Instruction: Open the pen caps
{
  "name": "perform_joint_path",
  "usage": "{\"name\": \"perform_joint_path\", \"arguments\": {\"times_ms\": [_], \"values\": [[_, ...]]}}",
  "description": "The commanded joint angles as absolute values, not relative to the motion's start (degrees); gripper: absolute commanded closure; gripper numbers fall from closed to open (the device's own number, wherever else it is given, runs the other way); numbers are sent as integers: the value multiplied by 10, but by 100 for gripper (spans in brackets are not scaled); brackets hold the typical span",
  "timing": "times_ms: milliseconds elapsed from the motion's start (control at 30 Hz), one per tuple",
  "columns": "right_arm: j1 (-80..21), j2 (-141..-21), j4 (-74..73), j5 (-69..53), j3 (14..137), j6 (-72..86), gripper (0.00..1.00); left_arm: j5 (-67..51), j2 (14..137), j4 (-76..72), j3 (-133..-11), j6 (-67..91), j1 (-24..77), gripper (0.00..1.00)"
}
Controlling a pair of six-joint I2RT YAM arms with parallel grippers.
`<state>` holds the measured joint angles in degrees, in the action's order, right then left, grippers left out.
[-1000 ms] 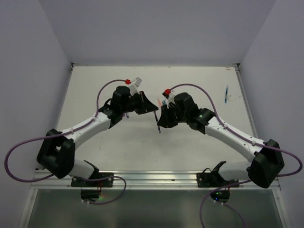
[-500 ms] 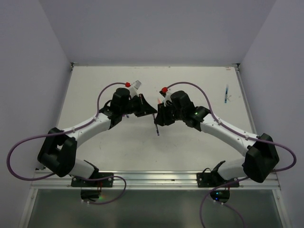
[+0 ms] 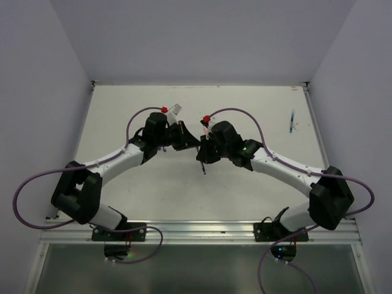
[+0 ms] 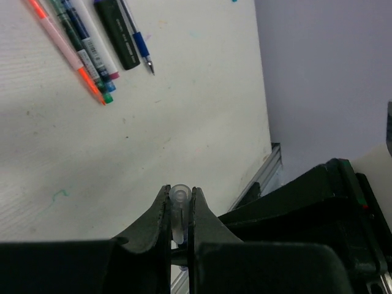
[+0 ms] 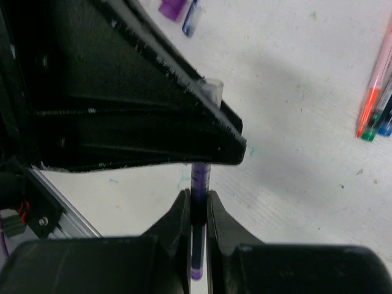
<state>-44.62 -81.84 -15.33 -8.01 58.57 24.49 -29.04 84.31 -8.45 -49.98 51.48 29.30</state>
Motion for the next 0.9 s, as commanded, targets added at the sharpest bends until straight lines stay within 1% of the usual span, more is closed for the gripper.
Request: {"name": "perform_joint_path", "arguments": {"times_ms": [0,33,100,167,233,367,467,500,567,600,667,733,867], "values": [[-483,-839,-186,-31,597,231,100,-195,869,40,-592,449,269,100],[-496,-843,-188,-2,593,235,100,-143,888,73,-612,416,270,100],[-511,-851,-192,24,592,235,100,-130,903,108,-634,404,262,100],[-527,-860,-193,51,593,233,100,-173,907,87,-617,423,245,100],[-533,-869,-193,63,591,234,100,-228,908,32,-586,452,215,100],[-532,-857,-196,92,593,241,100,-232,918,45,-602,415,196,100],[-491,-857,-223,78,620,222,100,-206,925,86,-606,377,196,100],[-448,-857,-227,62,625,216,100,-201,927,97,-605,368,195,100],[-401,-860,-226,31,635,197,100,-193,943,115,-609,340,196,100],[-363,-863,-228,27,642,190,100,-184,950,136,-611,333,196,100],[-324,-876,-248,33,668,165,100,-150,967,158,-613,315,196,100],[-302,-889,-254,28,689,150,100,-111,980,169,-613,304,196,100],[-248,-917,-255,11,713,138,100,-70,997,181,-622,295,196,100]]}}
